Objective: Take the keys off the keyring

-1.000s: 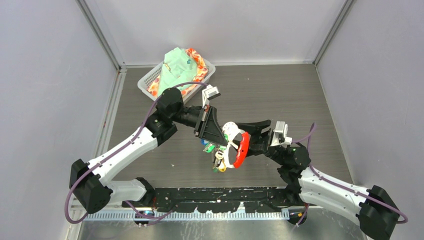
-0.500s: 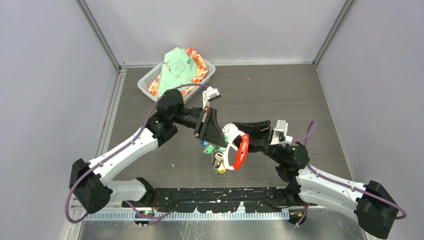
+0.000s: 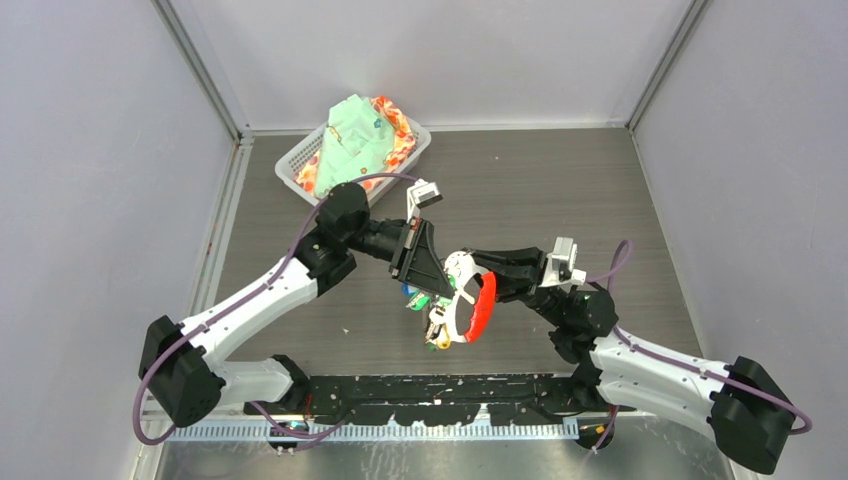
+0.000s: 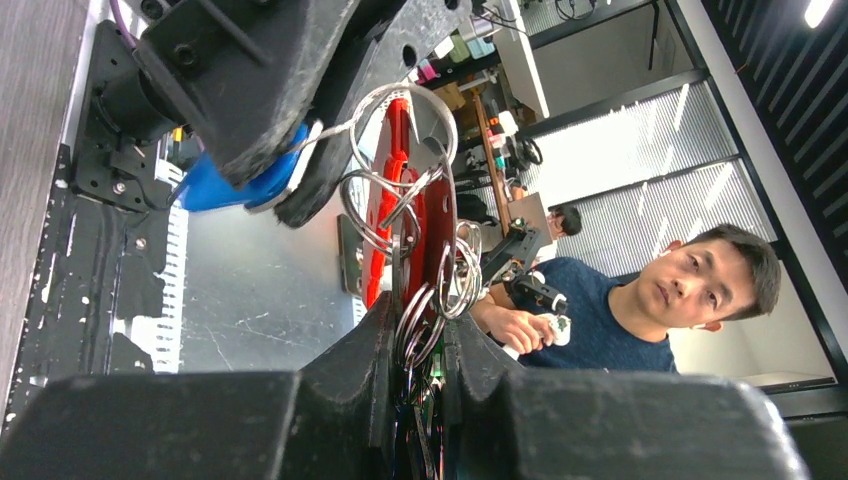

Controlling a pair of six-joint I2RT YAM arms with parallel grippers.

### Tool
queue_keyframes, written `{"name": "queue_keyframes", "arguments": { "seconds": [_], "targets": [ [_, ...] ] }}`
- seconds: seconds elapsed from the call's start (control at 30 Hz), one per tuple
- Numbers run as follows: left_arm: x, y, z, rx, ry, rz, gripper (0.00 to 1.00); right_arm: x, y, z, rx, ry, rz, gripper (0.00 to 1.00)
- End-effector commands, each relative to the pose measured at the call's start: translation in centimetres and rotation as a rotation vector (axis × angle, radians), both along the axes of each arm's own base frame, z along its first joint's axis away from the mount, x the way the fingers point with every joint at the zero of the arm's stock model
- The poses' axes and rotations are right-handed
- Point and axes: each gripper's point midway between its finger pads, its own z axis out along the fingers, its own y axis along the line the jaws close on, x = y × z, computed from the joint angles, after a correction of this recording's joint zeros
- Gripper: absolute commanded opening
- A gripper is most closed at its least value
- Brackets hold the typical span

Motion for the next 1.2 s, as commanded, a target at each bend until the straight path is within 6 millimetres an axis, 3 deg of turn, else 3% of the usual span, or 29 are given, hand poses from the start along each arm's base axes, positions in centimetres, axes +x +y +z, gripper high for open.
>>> {"name": "queue_keyframes", "arguments": {
  "seconds": [0.0,0.1,0.3,0.5,0.77,1.17],
  "targets": [
    [-0.4,0.4,1.0,-0.044,-0.047,-0.008,0.00,0.2,-1.3,2.8,0.057,-0.042,-0.065,0.12],
    [-0.6,0.7,0.4,-0.028,-0.061,-0.008,0.00,1.0,-1.8,1.9,-0.005,-0.009,-0.128,0.01],
    [-0.7,1.1,-1.8,0.032,-0.097,0.003,0.00,1.5,-2.5,0.8,-0.116,0.036,-0.208,0.01],
    [-0.9,1.7,-3.9,0.086,-0.144,0.019,0.00,0.9,-2.3,0.4,-0.235,0.058,-0.222,0.01],
    [0.0,3.1,-6.8,0.205,-0.334,0.103,0.00,1.2,-2.7,-0.8,-0.464,0.200,-0.249,0.01],
    [1.6,4.7,-9.0,0.278,-0.547,0.201,0.00,0.4,-2.4,-2.5,-0.727,0.250,-0.230,0.01]
  ]
}}
